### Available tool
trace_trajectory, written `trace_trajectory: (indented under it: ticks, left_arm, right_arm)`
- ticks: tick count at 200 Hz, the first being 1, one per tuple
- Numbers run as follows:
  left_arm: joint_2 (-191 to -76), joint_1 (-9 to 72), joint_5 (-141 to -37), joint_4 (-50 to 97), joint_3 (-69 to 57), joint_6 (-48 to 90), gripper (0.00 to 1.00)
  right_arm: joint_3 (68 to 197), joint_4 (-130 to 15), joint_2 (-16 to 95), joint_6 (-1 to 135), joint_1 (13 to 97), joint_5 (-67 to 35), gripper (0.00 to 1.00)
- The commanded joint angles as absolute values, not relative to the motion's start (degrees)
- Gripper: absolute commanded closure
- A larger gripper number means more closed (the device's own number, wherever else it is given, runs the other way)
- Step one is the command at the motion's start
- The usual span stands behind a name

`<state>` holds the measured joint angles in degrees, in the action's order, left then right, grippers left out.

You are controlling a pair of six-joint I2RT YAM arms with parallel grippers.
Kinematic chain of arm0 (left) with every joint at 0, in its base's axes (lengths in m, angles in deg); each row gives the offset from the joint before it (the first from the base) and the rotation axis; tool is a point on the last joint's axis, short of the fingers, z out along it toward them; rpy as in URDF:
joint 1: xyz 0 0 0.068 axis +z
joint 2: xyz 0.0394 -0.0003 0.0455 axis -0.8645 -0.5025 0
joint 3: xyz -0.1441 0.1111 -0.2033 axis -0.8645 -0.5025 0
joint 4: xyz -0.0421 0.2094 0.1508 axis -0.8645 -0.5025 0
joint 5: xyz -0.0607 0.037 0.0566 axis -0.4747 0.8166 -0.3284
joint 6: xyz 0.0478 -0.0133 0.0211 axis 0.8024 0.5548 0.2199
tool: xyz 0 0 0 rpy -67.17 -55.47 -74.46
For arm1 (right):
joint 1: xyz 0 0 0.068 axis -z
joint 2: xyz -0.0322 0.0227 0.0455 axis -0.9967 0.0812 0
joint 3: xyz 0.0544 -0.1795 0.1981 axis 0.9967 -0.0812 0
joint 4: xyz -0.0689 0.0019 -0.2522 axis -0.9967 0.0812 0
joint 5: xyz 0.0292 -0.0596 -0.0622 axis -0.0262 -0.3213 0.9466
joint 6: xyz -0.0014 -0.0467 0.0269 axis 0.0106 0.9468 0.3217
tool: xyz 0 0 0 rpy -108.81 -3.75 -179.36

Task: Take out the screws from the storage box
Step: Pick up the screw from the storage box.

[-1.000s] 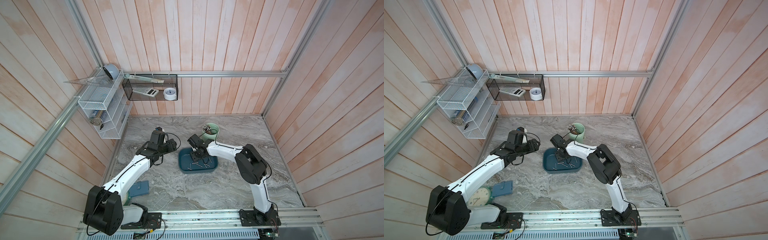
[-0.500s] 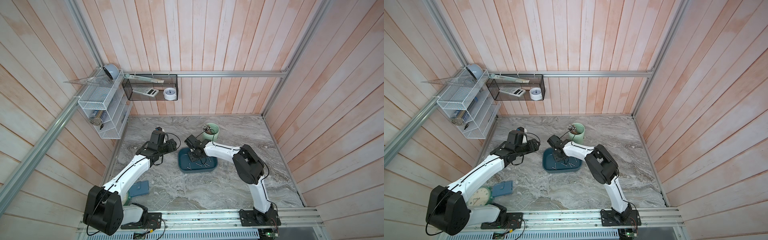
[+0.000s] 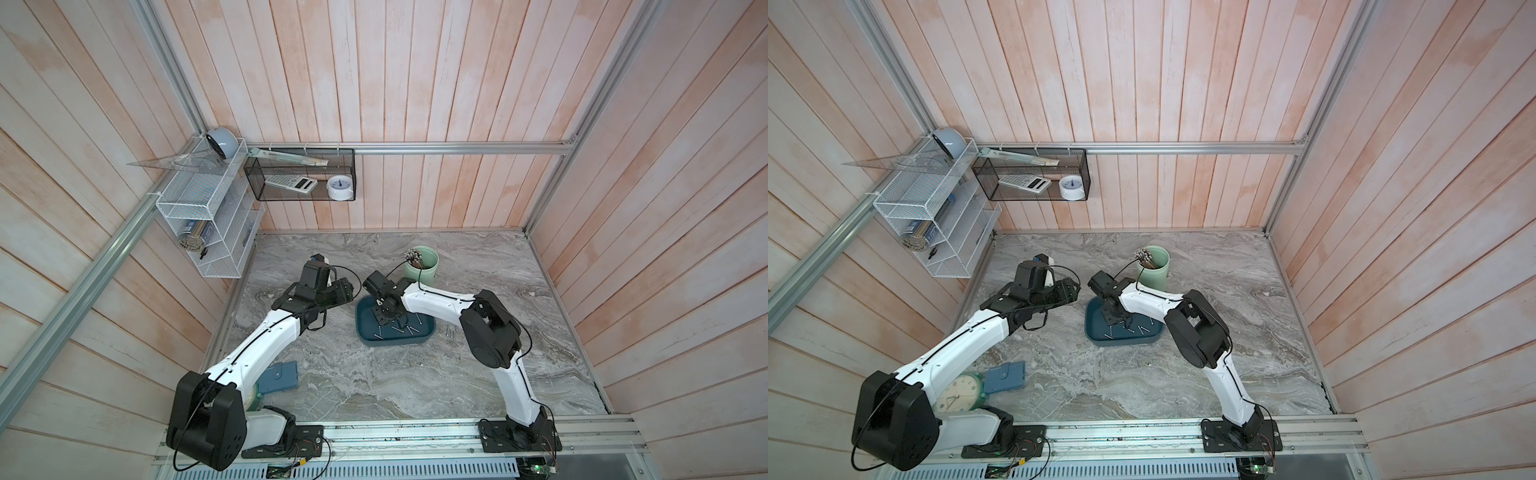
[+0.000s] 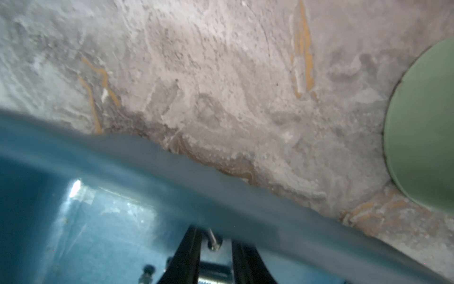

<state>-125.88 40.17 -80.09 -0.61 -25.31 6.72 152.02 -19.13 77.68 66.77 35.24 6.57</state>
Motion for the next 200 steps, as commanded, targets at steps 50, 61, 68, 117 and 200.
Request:
trace_trajectory:
  ticks: [50,61,68,117,200]
  left_arm:
    - [-125.5,40.0,-79.2,0.1,-26.2,7.5,0.25]
    - [-125.5,40.0,-79.2,0.1,-26.1,7.5,0.25]
    - [-125.5,40.0,-79.2,0.1,-26.1,7.5,0.25]
    - [-125.6,40.0,-79.3,0.1,-26.1,7.4,0.25]
    - [-125.5,40.0,-80.6,0.2,-25.9,7.4,0.25]
  right_arm:
    - [153.5,-14.1,82.2,66.9,34.8,4.5,0.81]
    - [153.7,-13.9,82.0,66.9,34.6,4.5,0.87]
    - [153.6,-13.7,81.8,66.9,34.5,4.5,0.90]
    - [153.2,-12.8,77.9,65.8,34.3,4.7,0.97]
    - [149.8,-15.7,65.3,60.9,34.3,4.9,0.97]
